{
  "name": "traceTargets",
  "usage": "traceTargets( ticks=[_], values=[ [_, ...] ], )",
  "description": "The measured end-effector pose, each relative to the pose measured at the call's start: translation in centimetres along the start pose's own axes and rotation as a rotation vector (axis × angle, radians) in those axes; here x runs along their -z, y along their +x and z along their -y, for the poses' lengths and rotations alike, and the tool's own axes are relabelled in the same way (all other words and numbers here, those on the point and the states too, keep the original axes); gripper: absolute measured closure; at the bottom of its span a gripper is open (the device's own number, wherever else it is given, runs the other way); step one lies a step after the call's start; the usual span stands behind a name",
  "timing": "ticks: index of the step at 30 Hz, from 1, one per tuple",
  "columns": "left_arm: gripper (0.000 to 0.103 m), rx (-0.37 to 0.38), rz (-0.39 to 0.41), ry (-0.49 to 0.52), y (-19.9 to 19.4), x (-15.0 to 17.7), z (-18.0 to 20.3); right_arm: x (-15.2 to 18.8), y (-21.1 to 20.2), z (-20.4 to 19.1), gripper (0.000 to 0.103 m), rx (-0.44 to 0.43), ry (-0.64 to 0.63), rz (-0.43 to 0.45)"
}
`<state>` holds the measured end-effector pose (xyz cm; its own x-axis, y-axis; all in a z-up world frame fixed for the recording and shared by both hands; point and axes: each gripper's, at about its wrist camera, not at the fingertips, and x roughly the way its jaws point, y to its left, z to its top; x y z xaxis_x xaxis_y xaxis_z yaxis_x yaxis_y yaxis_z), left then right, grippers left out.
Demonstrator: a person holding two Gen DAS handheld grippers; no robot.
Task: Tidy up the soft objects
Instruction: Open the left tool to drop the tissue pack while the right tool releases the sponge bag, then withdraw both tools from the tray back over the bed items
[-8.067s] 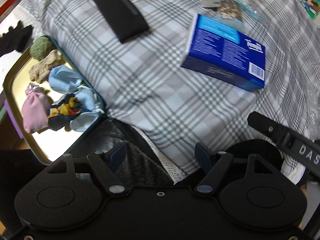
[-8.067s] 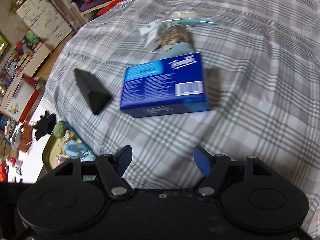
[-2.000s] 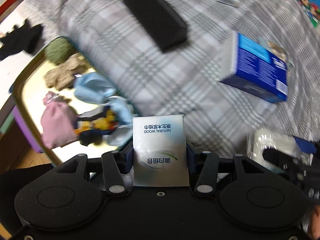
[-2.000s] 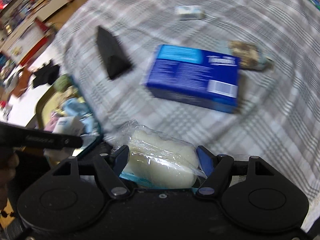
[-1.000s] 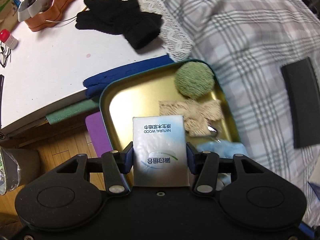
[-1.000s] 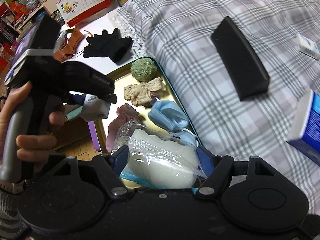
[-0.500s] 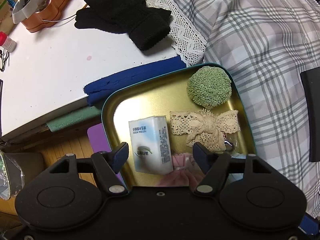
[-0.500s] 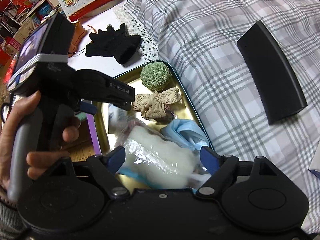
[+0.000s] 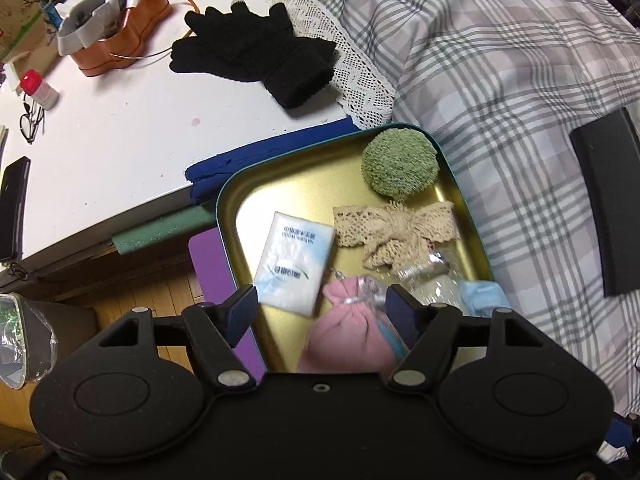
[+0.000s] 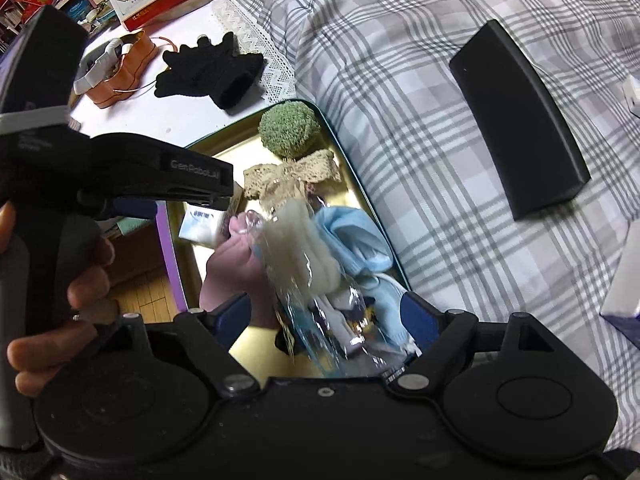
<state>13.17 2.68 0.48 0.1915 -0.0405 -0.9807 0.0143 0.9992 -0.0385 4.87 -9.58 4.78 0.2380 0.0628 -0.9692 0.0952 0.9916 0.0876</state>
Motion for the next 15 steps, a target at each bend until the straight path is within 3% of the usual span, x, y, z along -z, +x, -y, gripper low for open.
traceTargets(
  ticks=[15],
  values=[
    [0.035, 0.042, -0.047, 0.009, -2.3, 6.0, 1.7, 5.5, -2.6, 2.9, 0.022, -0.002, 0.035, -0.01]
  ],
)
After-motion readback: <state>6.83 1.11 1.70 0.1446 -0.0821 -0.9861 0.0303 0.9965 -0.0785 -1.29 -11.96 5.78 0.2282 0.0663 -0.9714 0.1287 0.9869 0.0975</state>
